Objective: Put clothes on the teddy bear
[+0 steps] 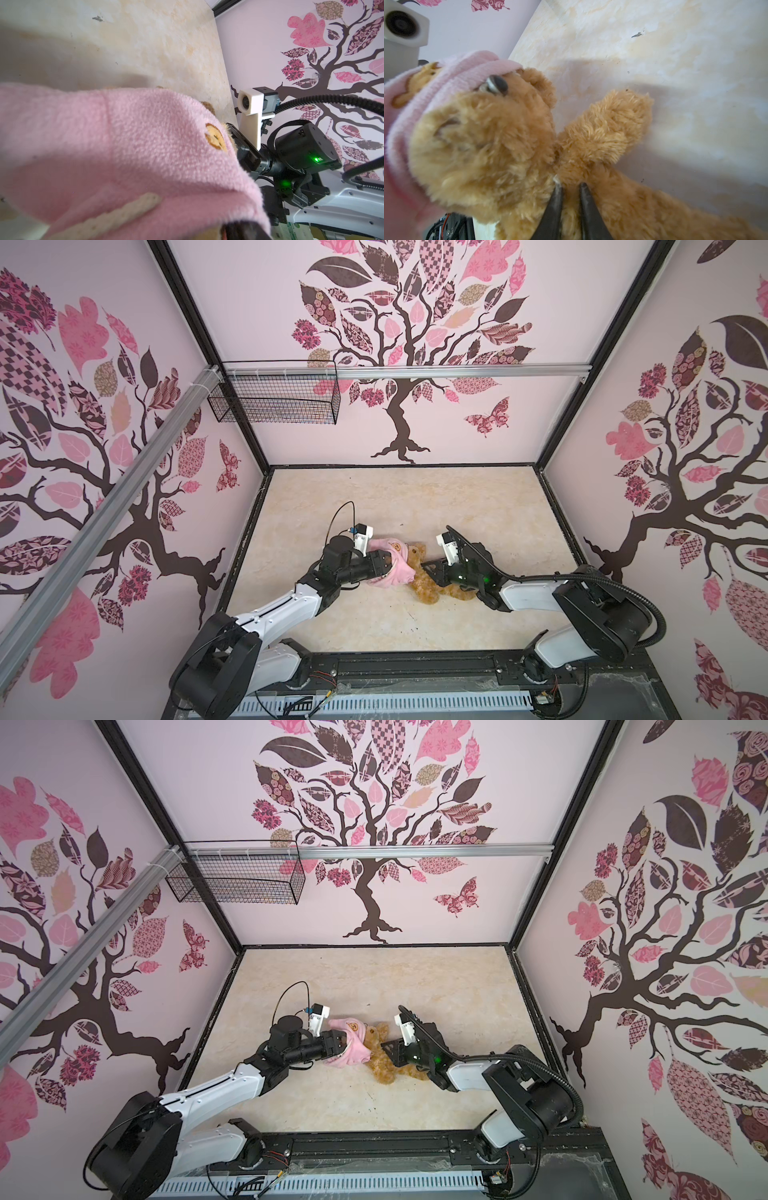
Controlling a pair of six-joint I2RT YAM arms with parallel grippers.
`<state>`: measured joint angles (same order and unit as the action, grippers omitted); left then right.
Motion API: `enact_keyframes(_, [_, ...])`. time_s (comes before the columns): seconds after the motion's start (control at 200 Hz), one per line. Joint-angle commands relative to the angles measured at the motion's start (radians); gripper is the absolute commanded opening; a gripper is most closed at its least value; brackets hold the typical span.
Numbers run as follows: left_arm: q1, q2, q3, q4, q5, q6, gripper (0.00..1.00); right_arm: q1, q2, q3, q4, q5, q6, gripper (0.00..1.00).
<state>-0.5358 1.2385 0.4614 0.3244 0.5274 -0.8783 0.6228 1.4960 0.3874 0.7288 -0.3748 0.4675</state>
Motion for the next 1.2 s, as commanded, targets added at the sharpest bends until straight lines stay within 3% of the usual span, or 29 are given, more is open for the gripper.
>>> enact_keyframes(0.0, [-0.001,0.033,-0.016,0.056,0.049,-0.022,0.34,0.020,-0.022,-0.015,-0.032,-0.011,-0.051,0.19])
enact_keyframes(0.175, [-0.001,-0.009,-0.010,0.013,0.044,0.157,0.00,0.018,-0.197,0.012,-0.231,0.085,-0.145,0.29])
enact_keyframes(0.285, [-0.002,-0.071,-0.031,0.063,0.019,0.204,0.00,0.017,-0.343,0.021,-0.340,0.079,-0.175,0.38])
enact_keyframes(0.41, [-0.008,-0.120,-0.059,0.196,0.029,0.229,0.00,0.019,-0.436,-0.007,-0.260,-0.118,-0.129,0.45])
enact_keyframes(0.54, [-0.034,-0.147,-0.066,0.244,0.053,0.289,0.00,0.020,-0.417,-0.004,-0.130,-0.213,-0.032,0.42])
enact_keyframes(0.715, [-0.080,-0.202,-0.052,0.167,0.056,0.422,0.00,0.020,-0.440,0.068,-0.180,-0.185,-0.021,0.39])
enact_keyframes(0.945, [-0.101,-0.343,0.078,-0.251,0.036,0.852,0.00,-0.030,-0.588,0.171,-0.522,-0.135,-0.122,0.48])
enact_keyframes(1.07, [-0.107,-0.405,0.152,-0.467,0.029,1.160,0.00,-0.158,-0.632,0.177,-0.523,-0.265,-0.016,0.55])
enact_keyframes(1.19, [-0.119,-0.446,0.182,-0.543,0.039,1.386,0.00,-0.166,-0.541,0.215,-0.430,-0.437,0.099,0.57])
